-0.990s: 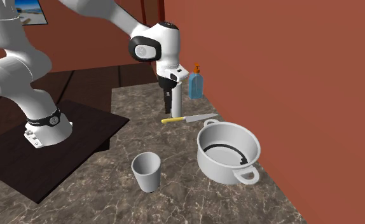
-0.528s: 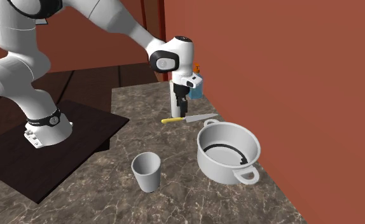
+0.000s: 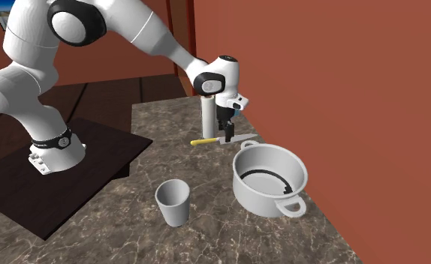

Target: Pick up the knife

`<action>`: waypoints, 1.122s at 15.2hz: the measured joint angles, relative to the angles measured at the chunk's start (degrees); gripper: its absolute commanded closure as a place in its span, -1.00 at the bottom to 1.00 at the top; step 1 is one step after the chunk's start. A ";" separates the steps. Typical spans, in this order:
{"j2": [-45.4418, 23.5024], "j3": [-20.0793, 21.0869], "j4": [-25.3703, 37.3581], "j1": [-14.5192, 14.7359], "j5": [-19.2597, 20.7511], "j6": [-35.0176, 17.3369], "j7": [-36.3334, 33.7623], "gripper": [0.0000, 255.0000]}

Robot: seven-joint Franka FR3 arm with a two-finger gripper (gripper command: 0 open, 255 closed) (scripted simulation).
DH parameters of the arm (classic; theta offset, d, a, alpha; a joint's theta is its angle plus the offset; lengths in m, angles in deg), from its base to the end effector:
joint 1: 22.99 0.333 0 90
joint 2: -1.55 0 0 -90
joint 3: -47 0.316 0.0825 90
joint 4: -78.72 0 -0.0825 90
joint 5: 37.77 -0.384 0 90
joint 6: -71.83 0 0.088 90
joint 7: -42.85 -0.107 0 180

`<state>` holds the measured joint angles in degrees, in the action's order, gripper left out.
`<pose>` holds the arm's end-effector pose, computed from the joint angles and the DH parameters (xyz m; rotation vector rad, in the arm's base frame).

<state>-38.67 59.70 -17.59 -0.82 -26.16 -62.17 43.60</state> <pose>0.5653 0.3714 0.1977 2.9360 1.0973 -0.0320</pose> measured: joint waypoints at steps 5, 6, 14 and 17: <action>-3.01 -0.55 1.01 0.56 0.65 -2.00 -0.38 -1.00; -3.20 -0.61 0.94 0.54 0.70 -2.25 -0.36 1.00; -3.40 -0.66 0.94 0.52 0.75 -2.50 -0.35 1.00; -3.14 -0.60 0.87 0.54 0.70 -2.29 -0.38 1.00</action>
<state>-41.81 59.10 -16.72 -0.29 -25.46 -64.45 43.22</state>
